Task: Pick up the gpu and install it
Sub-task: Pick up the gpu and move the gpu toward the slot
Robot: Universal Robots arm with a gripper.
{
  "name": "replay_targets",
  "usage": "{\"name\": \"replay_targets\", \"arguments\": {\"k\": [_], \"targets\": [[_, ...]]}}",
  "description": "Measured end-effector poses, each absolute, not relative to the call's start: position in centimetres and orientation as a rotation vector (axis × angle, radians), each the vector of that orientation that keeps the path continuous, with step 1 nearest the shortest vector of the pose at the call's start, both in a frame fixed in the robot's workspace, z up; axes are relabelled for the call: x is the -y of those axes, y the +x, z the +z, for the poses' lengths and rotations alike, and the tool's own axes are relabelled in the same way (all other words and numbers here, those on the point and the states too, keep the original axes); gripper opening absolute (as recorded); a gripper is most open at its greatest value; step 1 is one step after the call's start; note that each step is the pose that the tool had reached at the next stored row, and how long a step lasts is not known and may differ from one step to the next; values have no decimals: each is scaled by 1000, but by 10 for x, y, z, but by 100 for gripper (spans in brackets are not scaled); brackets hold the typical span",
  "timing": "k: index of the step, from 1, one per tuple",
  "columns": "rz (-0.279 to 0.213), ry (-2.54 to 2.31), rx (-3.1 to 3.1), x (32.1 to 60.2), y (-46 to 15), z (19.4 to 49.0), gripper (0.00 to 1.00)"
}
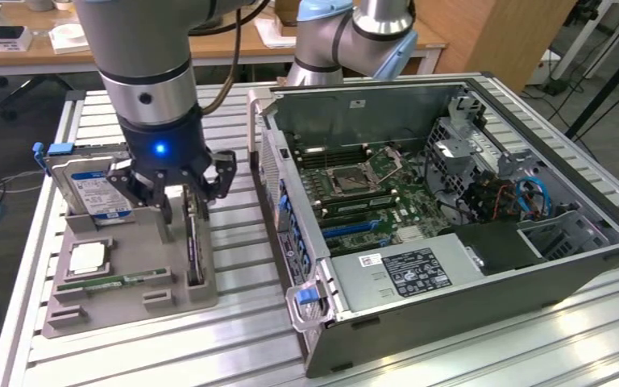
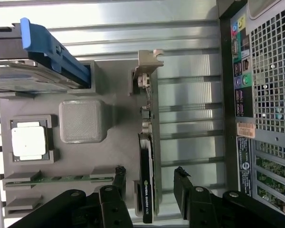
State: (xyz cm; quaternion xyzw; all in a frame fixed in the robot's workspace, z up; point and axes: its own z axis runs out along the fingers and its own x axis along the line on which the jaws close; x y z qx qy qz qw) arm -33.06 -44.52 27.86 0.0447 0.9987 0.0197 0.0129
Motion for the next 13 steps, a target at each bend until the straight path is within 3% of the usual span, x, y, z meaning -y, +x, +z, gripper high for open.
{"name": "replay_targets", "arguments": {"k": [13], "targets": [[59, 139, -3112, 445, -332, 259, 53]]}}
